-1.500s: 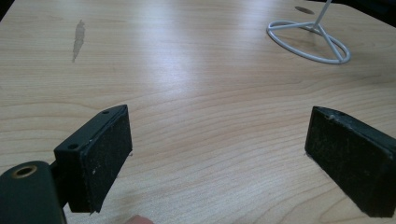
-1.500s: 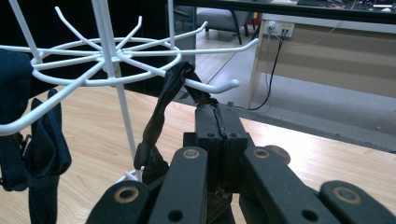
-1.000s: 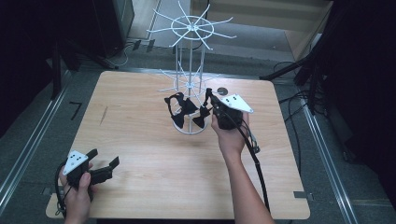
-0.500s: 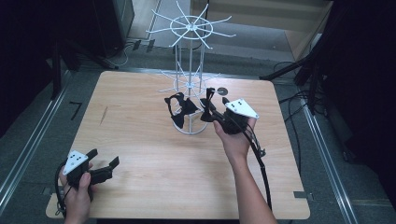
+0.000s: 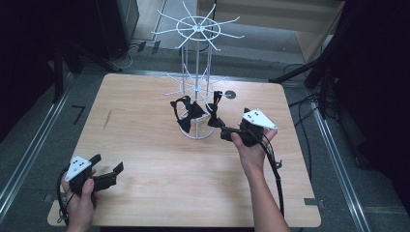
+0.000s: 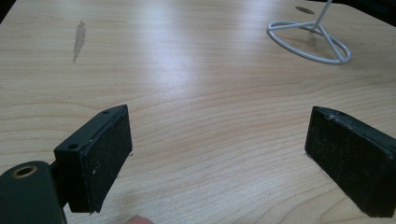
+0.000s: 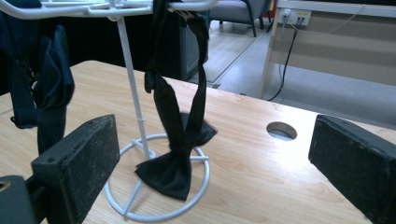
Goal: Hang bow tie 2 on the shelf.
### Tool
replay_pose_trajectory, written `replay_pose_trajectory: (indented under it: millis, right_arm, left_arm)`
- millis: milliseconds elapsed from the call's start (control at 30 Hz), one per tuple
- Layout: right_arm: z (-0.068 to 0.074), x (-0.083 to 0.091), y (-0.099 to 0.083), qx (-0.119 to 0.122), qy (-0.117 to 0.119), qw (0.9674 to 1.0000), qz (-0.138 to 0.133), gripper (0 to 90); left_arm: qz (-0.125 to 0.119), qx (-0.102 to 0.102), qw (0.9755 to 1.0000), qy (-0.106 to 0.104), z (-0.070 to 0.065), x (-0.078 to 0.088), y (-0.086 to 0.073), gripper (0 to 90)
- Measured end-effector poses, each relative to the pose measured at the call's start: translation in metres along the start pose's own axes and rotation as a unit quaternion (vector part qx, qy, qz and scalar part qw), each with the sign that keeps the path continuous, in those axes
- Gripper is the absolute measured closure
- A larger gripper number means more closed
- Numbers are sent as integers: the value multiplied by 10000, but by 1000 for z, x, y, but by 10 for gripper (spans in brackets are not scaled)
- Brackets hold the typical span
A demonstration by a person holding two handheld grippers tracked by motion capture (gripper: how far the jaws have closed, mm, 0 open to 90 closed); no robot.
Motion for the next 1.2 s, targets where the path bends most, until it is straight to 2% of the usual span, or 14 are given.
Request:
replay_pose_trajectory:
  millis: [233,633,1200]
  right_arm:
    - [-6,8,-7,-61,61,10000,11,19]
    - [-21,21,-22,-110,-23,9999,121,15]
    - [-46,45,-38,-293,-107,9995,61,15]
  left_arm:
    - [4,-15,10000,-5,0,0,0,82]
    - [14,-22,10000,6,0,0,0,82]
    - [19,-57,10000,6,-1,0,0,82]
Point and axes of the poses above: each handheld gripper's, and its own axes: x roughly backward along the jaws, y roughly out of its top, z roughly to its left, the point moved 5 cm from there along -x, roughly forward along the jaws, and after that the axes turned 12 degrees about -x, right-handed, at the moved point
